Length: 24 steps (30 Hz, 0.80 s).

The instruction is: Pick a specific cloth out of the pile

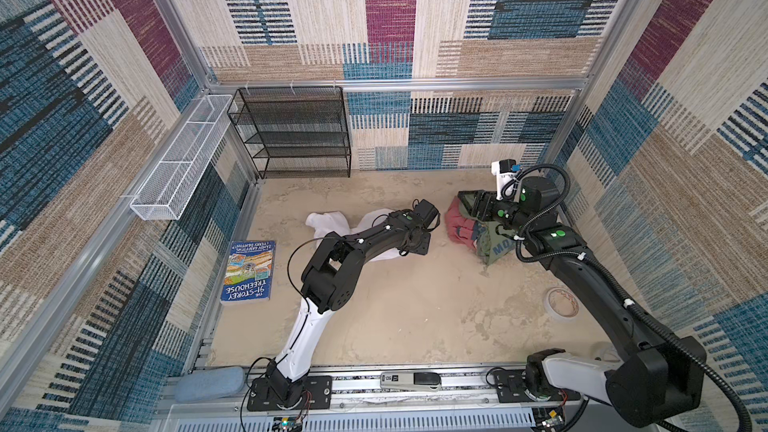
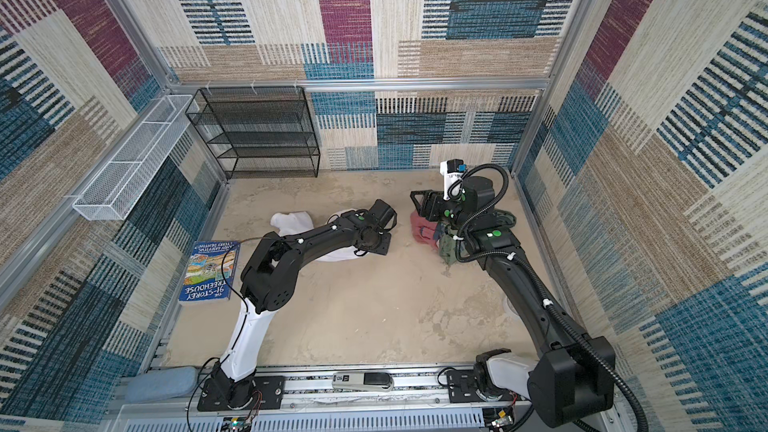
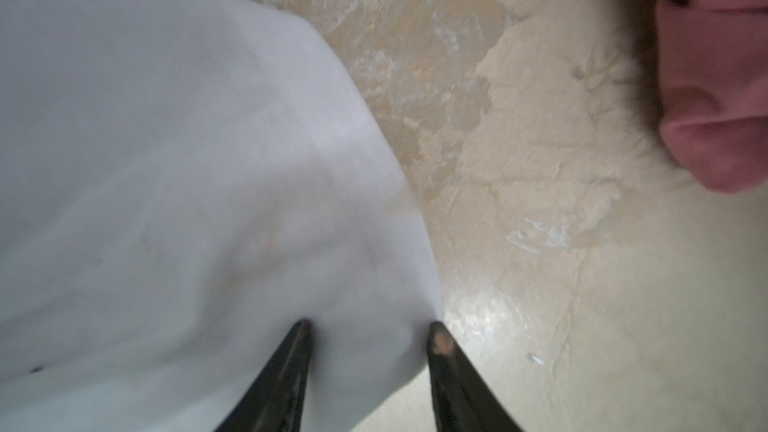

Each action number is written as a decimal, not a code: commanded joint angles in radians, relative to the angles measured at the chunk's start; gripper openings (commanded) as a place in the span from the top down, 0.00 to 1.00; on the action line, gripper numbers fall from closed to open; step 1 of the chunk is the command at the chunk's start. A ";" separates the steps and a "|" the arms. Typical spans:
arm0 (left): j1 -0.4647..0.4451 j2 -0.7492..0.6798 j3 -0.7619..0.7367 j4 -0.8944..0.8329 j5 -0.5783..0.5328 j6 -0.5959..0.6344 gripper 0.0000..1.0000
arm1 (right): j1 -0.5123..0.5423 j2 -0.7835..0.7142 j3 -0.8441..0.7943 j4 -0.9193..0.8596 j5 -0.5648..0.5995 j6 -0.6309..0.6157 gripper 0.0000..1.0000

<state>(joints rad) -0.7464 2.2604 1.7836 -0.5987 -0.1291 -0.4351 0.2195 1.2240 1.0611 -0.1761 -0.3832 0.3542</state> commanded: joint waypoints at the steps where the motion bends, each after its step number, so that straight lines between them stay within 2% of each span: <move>1: -0.001 0.015 0.017 -0.019 -0.013 0.004 0.54 | -0.002 0.002 0.000 0.035 -0.012 0.009 0.35; 3: -0.001 0.022 0.023 -0.027 -0.017 0.006 0.62 | -0.003 0.007 0.002 0.039 -0.014 0.011 0.34; 6: -0.001 0.024 0.022 -0.037 -0.023 0.006 0.77 | -0.004 0.009 0.003 0.044 -0.014 0.016 0.35; 9: -0.001 0.013 0.016 -0.037 -0.027 0.007 0.98 | -0.005 0.013 0.002 0.045 -0.014 0.020 0.35; 10: -0.001 0.007 0.012 -0.036 -0.032 0.007 1.00 | -0.005 0.015 0.003 0.047 -0.014 0.021 0.35; 24: 0.003 -0.254 -0.068 -0.024 -0.138 0.045 1.00 | -0.005 0.018 0.006 0.068 -0.026 0.040 0.36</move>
<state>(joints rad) -0.7437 2.0457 1.7245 -0.6258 -0.2302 -0.4244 0.2146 1.2423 1.0611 -0.1543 -0.3939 0.3805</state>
